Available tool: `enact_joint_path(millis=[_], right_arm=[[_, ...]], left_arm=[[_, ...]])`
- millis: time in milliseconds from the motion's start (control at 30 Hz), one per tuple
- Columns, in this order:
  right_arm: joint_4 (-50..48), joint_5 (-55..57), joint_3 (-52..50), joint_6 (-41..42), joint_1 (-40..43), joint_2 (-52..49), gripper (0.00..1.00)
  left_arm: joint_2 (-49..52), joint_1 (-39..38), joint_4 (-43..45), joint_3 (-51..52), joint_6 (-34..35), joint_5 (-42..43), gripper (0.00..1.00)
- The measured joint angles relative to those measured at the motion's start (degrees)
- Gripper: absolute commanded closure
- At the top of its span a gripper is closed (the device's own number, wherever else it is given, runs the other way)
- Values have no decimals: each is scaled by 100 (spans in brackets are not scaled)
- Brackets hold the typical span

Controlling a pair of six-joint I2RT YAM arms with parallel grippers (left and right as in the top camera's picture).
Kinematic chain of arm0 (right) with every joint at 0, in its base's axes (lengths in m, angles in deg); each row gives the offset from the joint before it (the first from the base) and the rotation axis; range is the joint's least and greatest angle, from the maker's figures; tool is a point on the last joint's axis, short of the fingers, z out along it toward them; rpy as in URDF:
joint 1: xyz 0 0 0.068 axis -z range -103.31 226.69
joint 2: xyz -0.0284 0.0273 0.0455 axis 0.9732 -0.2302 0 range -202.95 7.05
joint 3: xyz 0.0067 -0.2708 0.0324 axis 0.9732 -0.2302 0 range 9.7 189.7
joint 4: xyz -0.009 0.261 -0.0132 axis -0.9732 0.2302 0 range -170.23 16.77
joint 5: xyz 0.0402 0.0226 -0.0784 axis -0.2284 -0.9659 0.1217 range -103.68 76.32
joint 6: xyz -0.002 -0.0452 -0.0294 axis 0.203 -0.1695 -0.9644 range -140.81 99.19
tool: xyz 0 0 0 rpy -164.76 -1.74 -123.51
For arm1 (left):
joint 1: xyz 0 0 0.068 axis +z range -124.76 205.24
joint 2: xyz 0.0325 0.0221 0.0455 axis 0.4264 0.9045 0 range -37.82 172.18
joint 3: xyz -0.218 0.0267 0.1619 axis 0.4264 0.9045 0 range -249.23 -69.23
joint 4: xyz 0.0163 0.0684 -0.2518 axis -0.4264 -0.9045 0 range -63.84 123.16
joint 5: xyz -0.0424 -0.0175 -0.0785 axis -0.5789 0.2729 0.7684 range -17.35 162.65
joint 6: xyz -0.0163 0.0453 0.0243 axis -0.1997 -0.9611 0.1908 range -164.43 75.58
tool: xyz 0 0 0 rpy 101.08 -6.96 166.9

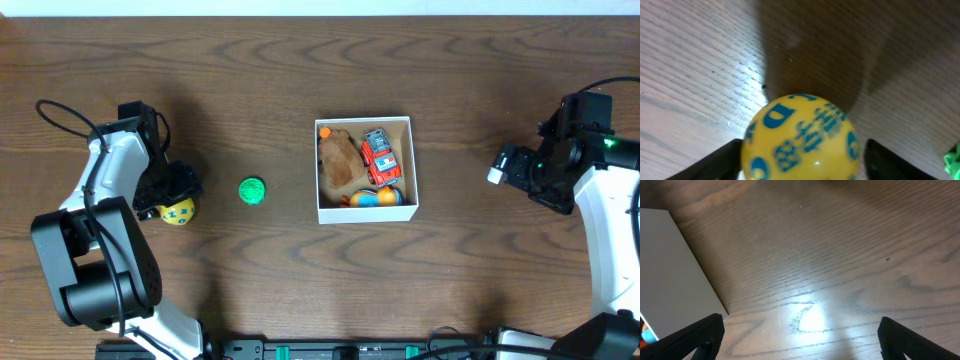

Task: Pack container
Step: 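Grasp the yellow lettered ball with the left gripper, then drop the yellow ball into the box with the left gripper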

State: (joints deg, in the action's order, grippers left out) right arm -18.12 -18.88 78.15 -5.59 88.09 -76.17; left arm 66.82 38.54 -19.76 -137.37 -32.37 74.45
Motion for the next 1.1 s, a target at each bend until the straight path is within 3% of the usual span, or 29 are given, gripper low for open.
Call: enact_joint_path(millis=[100,433,533,667,900,1100], right_arm=[[0,0,0,-24,0,0,1],[0,0,0,-42,0,0,1],[0,0,0,-42,0,0,1],[0,0,0,-42,0,0,1],[4,0,0,-42,0,0,1],[17,0,0,-42,0,0,1]], left_arm=[[0,0,-39,0,-9,39,48],[0,0,-190,-2,-2,81,59],[0,0,-245,-2,-7,85,67],[-11,-31,-334,-15,-4,81,87],[-483,-505,-721,-741,-4,81,93],[-1628,-1740,-664,-1722,-4,83,94]])
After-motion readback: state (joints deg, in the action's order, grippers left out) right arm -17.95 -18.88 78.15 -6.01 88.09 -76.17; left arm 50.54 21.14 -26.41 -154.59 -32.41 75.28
